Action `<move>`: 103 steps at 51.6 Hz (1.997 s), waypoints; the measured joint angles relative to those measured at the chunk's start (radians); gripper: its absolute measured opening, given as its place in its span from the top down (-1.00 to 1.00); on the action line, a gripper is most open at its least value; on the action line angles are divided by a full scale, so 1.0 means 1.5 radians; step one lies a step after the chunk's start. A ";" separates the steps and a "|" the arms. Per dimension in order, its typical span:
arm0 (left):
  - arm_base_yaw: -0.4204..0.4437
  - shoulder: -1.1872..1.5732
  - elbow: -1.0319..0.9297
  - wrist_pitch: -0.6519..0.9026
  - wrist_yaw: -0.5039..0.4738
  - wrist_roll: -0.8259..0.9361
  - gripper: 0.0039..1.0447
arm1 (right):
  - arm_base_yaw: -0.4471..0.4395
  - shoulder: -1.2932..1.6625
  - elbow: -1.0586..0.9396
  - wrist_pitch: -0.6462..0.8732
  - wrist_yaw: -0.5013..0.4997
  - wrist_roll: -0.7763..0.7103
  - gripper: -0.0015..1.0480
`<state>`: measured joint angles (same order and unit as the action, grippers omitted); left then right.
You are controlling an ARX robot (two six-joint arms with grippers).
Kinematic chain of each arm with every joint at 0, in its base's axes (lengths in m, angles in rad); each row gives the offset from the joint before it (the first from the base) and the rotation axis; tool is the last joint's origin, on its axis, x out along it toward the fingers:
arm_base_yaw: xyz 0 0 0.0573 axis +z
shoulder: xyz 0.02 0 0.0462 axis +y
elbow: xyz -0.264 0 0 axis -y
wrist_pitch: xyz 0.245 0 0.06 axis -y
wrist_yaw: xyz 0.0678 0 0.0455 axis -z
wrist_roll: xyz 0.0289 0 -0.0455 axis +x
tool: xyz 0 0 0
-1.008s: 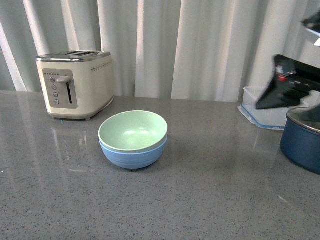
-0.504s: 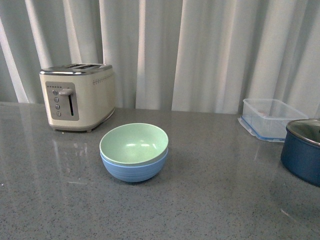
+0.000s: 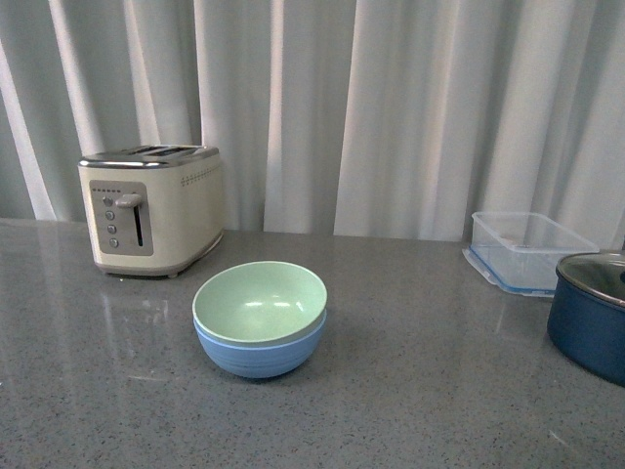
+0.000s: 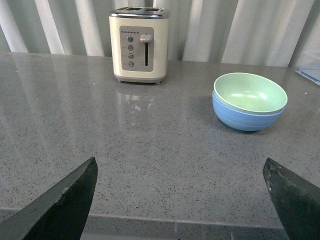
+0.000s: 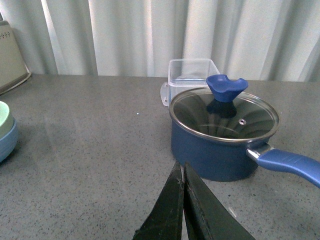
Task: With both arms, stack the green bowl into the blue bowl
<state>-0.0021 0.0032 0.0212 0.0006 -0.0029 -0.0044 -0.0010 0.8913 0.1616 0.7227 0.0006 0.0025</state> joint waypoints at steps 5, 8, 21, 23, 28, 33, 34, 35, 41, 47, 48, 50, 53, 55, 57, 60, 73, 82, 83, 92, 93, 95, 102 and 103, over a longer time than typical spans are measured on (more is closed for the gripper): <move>0.000 0.000 0.000 0.000 0.000 0.000 -0.87 | 0.000 -0.030 -0.018 -0.013 0.000 0.000 0.98; 0.000 0.000 0.000 0.000 0.000 0.000 -0.87 | 0.000 -0.049 -0.028 -0.022 -0.001 0.000 0.98; 0.000 0.000 0.000 0.000 0.000 0.000 -0.87 | 0.000 -0.160 -0.068 -0.092 -0.001 0.000 0.98; 0.000 0.000 0.000 0.000 0.000 0.000 -0.87 | 0.000 -0.175 -0.072 -0.104 -0.001 0.000 0.98; 0.000 0.000 0.000 0.000 0.000 0.000 -0.87 | 0.000 -0.196 -0.097 -0.091 0.000 0.000 0.98; 0.000 0.000 0.000 0.000 0.000 0.000 -0.87 | 0.000 -0.227 -0.104 -0.123 -0.001 0.000 0.98; 0.000 0.000 0.000 0.000 0.000 0.000 -0.87 | 0.000 -0.235 -0.104 -0.130 -0.001 0.000 0.98; 0.000 0.000 0.000 0.000 0.000 0.000 -0.87 | 0.000 -0.244 -0.104 -0.138 -0.001 0.000 0.98; 0.000 0.000 0.000 0.000 0.000 0.000 -0.87 | 0.000 -0.296 -0.104 -0.184 -0.001 0.000 0.98; 0.000 0.000 0.000 0.000 0.000 0.000 -0.87 | 0.000 -0.328 -0.105 -0.216 -0.001 0.000 0.98; 0.000 0.000 0.000 0.000 0.000 0.000 -0.87 | 0.000 -0.334 -0.105 -0.222 -0.001 0.000 0.98; 0.000 0.000 0.000 0.000 0.000 0.000 -0.87 | 0.000 -0.343 -0.105 -0.231 -0.001 0.000 0.98; 0.000 0.000 0.000 0.000 0.000 0.000 -0.87 | 0.000 -0.359 -0.105 -0.245 -0.001 0.000 0.98; 0.000 0.000 0.000 0.000 0.000 0.000 -0.87 | 0.000 -0.370 -0.105 -0.256 -0.001 0.000 0.98; 0.000 0.000 0.000 0.000 0.000 0.000 -0.87 | 0.000 -0.378 -0.105 -0.263 -0.001 0.000 0.98; 0.000 0.000 0.000 0.000 0.000 0.000 -0.87 | 0.000 -0.391 -0.105 -0.276 -0.001 0.000 0.98; 0.000 0.000 0.000 0.000 0.000 0.000 -0.87 | 0.000 -0.439 -0.105 -0.324 -0.001 0.000 0.98; 0.000 0.000 0.000 0.000 0.000 0.000 -0.87 | 0.000 -0.465 -0.105 -0.350 -0.001 0.000 0.98; 0.000 0.000 0.000 0.000 0.000 0.000 -0.87 | 0.000 -0.466 -0.105 -0.351 -0.001 0.000 0.98; 0.000 0.000 0.000 0.000 0.000 0.000 -0.87 | 0.000 -0.535 -0.104 -0.439 -0.001 0.000 0.98; 0.000 0.000 0.000 0.000 0.000 0.000 -0.87 | 0.000 -0.552 -0.104 -0.462 -0.001 -0.001 0.98; 0.000 0.000 0.000 0.000 0.000 0.000 -0.87 | 0.000 -0.571 -0.104 -0.476 -0.001 -0.001 0.98; 0.000 -0.001 0.000 0.000 0.000 0.000 -0.87 | 0.000 -0.591 -0.104 -0.480 -0.001 0.000 0.98; 0.000 -0.001 0.000 0.000 0.000 0.000 -0.87 | 0.000 -0.591 -0.104 -0.480 -0.001 -0.001 0.98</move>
<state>-0.0021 0.0025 0.0212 0.0006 -0.0025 -0.0044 -0.0010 0.0051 0.0055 0.0021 -0.0006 0.0017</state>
